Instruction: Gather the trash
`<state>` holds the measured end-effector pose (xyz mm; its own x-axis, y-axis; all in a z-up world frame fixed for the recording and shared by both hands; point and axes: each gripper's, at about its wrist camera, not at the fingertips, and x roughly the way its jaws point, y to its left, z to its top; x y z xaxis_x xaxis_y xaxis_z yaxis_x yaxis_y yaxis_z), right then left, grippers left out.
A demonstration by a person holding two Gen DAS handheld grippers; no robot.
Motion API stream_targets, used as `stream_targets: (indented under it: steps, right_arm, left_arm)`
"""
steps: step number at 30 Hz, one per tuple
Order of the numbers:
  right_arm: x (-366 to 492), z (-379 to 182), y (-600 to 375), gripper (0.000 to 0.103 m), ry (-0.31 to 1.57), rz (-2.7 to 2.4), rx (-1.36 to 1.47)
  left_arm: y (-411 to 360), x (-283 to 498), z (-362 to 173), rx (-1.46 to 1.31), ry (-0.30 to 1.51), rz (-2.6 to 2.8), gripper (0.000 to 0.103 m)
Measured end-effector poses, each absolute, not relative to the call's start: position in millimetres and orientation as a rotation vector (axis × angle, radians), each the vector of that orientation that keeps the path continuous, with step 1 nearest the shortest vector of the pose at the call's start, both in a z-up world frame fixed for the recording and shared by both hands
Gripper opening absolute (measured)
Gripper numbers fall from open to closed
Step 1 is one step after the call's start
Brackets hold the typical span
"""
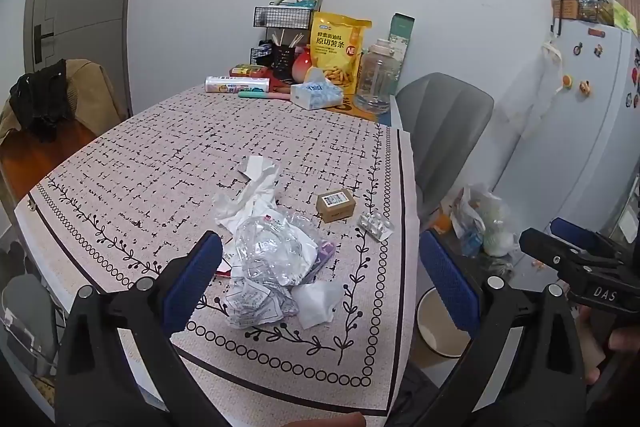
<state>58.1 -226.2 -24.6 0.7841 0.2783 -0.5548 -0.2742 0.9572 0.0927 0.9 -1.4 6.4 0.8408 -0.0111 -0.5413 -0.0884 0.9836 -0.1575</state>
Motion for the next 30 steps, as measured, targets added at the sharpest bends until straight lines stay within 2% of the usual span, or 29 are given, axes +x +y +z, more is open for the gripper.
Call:
stream_targets:
  steps: [30]
  right_arm:
    - [60.7, -24.6, -229.4, 0.095, 0.591, 0.295, 0.006]
  left_arm:
    - [0.5, -0.4, 3.7, -0.202, 0.543, 0.033, 0.097]
